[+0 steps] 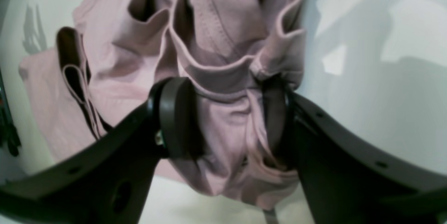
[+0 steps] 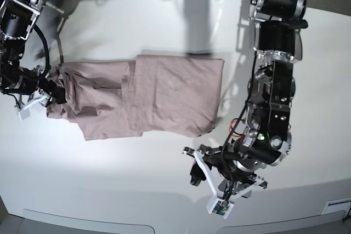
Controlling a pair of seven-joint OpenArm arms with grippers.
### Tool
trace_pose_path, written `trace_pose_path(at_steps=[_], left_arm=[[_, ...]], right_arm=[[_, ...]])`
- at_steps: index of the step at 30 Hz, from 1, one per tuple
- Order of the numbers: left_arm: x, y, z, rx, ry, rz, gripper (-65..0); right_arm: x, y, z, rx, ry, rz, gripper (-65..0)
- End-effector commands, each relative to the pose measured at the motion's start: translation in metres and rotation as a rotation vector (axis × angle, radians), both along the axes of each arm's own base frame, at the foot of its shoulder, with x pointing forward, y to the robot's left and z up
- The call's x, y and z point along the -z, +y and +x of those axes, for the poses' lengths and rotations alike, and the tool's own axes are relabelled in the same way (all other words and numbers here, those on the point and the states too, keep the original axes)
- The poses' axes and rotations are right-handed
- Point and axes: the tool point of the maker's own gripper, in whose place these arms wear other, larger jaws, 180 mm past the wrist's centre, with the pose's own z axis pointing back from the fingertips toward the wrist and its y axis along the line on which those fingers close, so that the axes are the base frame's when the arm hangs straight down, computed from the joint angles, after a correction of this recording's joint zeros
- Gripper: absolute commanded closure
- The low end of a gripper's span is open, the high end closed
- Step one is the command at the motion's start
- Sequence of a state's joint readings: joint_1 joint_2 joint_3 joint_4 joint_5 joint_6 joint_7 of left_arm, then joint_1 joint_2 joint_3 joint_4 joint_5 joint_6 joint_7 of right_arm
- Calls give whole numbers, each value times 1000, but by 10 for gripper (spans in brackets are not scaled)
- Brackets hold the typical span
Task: Fold the T-shirt properly
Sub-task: 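Grasp the other strip end with the right gripper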
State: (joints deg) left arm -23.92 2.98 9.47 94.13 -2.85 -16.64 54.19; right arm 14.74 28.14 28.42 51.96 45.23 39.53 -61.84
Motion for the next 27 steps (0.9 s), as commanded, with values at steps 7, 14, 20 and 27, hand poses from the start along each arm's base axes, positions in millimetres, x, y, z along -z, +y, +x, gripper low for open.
trace_pose_path(at_steps=[7,14,20,27], left_arm=[[-22,-3,6,4,-58,-22,-359],[-19,-2,5,3,-39,-12,-359],[-19,-2,5,3,-39,-12,-359],[-19,-2,5,3,-38,-12,-359]], right_arm=[[-25,-1,14,-2,-75,49,-286],[-35,-33,0,-17,-17,-26,-287],[-51,-75,-3,18,-21,-148,-406],[-33,-81,3,42,-30,-270,-464]])
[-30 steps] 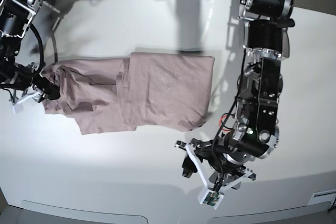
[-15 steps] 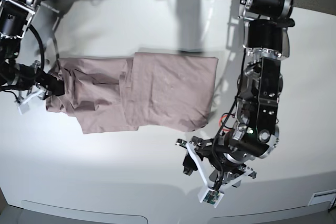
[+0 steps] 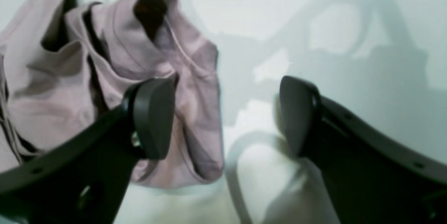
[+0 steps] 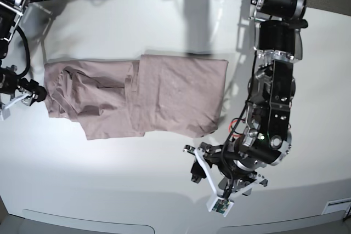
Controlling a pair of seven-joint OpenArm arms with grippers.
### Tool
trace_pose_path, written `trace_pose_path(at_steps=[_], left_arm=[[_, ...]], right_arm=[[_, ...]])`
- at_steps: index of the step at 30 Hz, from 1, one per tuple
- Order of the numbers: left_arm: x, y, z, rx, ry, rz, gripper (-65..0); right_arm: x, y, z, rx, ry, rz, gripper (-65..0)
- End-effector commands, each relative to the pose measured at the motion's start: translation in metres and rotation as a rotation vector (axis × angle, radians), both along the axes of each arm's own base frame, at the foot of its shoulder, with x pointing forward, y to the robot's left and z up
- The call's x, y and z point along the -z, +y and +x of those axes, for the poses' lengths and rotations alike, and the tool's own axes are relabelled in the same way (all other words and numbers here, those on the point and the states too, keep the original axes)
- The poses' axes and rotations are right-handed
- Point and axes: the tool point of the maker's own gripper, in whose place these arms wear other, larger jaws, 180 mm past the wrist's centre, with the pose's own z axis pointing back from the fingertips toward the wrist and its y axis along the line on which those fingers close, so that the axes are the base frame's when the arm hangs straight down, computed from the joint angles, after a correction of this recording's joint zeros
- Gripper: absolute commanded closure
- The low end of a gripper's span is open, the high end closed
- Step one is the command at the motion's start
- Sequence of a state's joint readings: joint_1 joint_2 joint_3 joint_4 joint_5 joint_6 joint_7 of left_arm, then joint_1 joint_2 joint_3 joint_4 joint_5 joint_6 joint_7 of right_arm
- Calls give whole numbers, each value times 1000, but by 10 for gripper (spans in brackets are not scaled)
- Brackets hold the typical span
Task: Fold the T-shirt properly
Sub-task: 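Grasp the other strip end with the right gripper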
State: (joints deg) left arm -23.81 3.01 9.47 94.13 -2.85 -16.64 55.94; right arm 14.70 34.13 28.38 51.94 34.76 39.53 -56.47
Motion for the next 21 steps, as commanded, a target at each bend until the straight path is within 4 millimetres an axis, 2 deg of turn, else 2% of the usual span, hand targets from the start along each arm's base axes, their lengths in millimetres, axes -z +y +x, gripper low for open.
trace_pose_path(at_steps=[1,6,12,15,18,21], left_arm=[[-24,-4,8,4,-67,-25,-359],[-24,-4,8,4,-67,-25,-359],[-24,-4,7,4,-64,-24,-359],[-24,-4,7,4,-64,-24,-359],[-24,-3,7,4,-64,-23,-359],[-23,-1,8,1,-65,-16,-359]], right_arm=[[-19,-7,13,0,-63,-12,-464],[-8,2,12,9,-56,23,-462],[33,6,-12,108,22,151,-462],[46,13,-22,129,63,206,-462],[49,25,-33,98,131,255,-462],[40,48,-38,62,161,394,-462]])
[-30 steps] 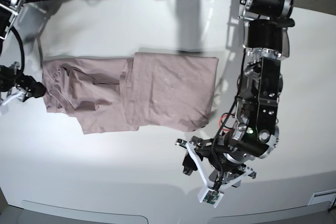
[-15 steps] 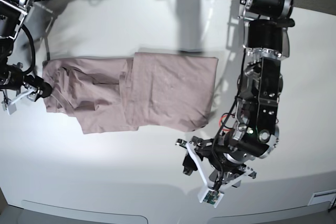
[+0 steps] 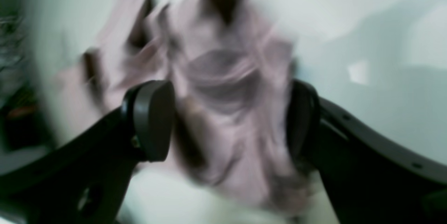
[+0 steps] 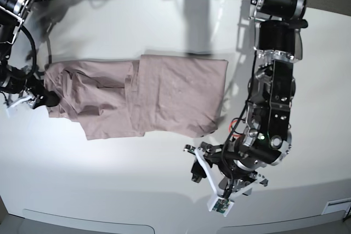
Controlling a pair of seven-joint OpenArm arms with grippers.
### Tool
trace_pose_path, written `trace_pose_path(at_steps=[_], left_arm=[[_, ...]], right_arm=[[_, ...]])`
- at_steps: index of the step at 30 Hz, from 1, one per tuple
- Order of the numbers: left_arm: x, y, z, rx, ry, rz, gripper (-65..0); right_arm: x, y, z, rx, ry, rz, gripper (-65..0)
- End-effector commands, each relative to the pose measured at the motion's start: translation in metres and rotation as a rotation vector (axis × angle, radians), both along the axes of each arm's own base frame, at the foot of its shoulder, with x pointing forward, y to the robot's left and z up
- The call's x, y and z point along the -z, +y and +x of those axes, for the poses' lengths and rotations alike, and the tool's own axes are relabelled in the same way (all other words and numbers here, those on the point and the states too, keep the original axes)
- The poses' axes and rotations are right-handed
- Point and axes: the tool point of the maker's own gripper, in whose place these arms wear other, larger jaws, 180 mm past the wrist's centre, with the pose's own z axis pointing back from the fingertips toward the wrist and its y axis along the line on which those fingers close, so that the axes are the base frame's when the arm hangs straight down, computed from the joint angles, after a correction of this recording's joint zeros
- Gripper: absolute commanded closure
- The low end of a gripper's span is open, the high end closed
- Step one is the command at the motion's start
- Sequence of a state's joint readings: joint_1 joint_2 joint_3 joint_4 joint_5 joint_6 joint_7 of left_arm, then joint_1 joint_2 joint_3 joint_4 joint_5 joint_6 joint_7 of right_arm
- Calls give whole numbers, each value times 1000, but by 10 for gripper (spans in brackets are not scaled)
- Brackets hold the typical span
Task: Fold the T-shirt properly
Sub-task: 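Grasp the other strip end with the right gripper, then fold the held end over the folded half with the right gripper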
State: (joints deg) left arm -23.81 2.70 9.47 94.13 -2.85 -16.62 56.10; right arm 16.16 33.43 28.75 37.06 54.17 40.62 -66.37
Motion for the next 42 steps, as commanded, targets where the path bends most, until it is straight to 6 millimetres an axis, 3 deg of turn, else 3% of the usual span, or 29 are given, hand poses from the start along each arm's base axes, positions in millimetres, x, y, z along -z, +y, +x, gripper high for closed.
trace_pose_path(at_steps=[1,7,12,16,21,26,30,36,39,42], left_arm=[[-23,-2,8,2,-67,-18,-359],[-23,-1,8,2,-67,-18,-359],[-23,-1,8,2,-67,-18,-359],[-23,-1,8,2,-67,-17,-359],[-23,-1,8,2,-67,-17,-359],[-23,-1,8,1,-63,-15,-359],[-21,0,7,0,-55,-11,-359],[-18,3,7,-3,-48,0,-359],[-1,19,1,-18,-15,39,-359],[33,39,-15,-34,53,87,-359]], right_arm=[[6,3,-15,-39,75,6,-462],[-1,3,-5,-9,23,27,-462],[-4,-2,4,26,-20,15,-399],[-7,-7,12,60,-61,3,-277],[-6,-1,18,73,-82,15,0],[-8,20,25,79,-115,99,0],[-37,41,37,9,-188,176,0],[-94,55,63,-124,-366,78,0],[-121,58,71,-171,-446,16,0],[-138,63,74,-213,-494,-24,0]])
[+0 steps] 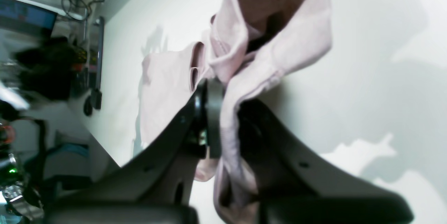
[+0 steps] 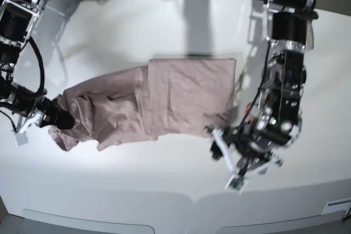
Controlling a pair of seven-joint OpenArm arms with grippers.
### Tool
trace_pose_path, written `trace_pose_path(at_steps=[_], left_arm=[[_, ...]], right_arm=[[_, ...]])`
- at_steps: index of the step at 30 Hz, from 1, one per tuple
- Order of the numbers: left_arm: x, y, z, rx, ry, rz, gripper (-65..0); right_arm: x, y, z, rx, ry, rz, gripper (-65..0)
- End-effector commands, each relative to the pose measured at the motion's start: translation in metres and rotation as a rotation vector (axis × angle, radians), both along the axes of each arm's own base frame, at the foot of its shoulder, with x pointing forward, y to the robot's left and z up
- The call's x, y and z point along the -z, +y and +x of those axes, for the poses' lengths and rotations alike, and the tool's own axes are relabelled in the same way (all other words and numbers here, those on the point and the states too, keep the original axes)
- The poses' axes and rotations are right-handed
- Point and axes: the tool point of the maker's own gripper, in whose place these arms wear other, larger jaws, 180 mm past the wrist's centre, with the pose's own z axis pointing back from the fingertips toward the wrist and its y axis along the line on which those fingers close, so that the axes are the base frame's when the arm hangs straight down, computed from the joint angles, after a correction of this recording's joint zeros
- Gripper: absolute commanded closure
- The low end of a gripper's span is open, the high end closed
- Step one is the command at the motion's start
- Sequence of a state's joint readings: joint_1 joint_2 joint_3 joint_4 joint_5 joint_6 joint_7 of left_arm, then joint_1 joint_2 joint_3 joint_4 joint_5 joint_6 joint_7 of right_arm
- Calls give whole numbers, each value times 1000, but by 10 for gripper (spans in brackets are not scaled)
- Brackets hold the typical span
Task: Fold the T-shirt properly
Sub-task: 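Fold the held end over the folded half with the right gripper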
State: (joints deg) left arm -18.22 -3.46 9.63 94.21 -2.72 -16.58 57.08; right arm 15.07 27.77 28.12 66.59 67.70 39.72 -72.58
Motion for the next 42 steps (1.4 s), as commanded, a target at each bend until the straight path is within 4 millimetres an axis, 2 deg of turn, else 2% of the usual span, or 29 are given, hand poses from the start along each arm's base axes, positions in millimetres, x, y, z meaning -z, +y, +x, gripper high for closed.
trace_pose_path(at_steps=[1,3,7,12,16,23,27,32,34,37,42], left_arm=[[-8,-1,1,3,-29,-19,-359],[16,-3,-18,13,37,-43,-359],[53,-24,-61,86,155,-122,-358],[77,-42,-94,122,194,-167,-359],[86,-57,-110,165,165,-152,-359],[92,-51,-108,137,146,-65,-358],[91,-52,-108,136,146,-66,-358],[92,-51,-108,136,145,-60,-359],[95,-42,-106,126,152,3,-359],[99,-17,-99,73,172,144,-359],[78,21,-71,-40,103,265,-359]], right_arm=[[-28,-5,11,-2,-87,-10,0],[-41,0,13,-16,-128,1,0],[-62,10,14,-47,-196,37,0],[-73,25,9,-110,-219,69,0],[-78,56,13,-169,-249,117,0],[-80,116,24,-214,-285,266,0],[-75,153,21,-289,-263,306,0],[-63,211,9,-442,-205,311,0],[-55,230,4,-485,-177,291,0],[-37,247,1,-512,-130,220,0],[-28,259,4,-509,-116,171,0]])
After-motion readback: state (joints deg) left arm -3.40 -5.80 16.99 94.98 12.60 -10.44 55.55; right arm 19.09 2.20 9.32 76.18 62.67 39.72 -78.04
